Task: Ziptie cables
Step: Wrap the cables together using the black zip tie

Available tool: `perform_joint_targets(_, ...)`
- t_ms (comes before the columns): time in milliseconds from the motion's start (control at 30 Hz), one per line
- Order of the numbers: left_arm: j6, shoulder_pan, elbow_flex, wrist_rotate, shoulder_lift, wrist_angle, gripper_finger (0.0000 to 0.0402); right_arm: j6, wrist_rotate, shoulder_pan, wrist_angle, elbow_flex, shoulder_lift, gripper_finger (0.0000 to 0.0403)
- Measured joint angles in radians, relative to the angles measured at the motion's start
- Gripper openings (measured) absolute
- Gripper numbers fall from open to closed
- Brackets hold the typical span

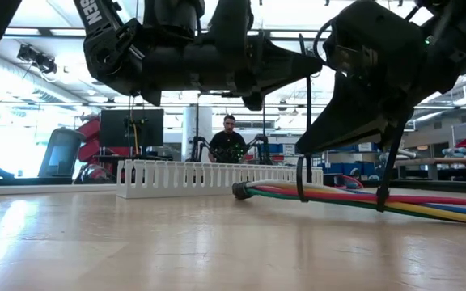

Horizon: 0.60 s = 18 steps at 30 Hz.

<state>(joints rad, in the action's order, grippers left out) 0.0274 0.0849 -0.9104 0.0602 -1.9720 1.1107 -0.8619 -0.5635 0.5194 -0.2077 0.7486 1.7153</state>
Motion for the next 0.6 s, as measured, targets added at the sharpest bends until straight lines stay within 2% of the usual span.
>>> perform_joint_targets(233,-0.029,0.0,-0.001,-0.058,0.0,0.017,0.0001,-0.013,0.021,0.0,0.001,-0.001,0.0,0.0)
perform_joint_targets(600,-0.096,-0.009,-0.001,-0.094,0.04,0.045,0.0001,-0.029,0.03,0.0,-0.002,0.0,0.0,0.0)
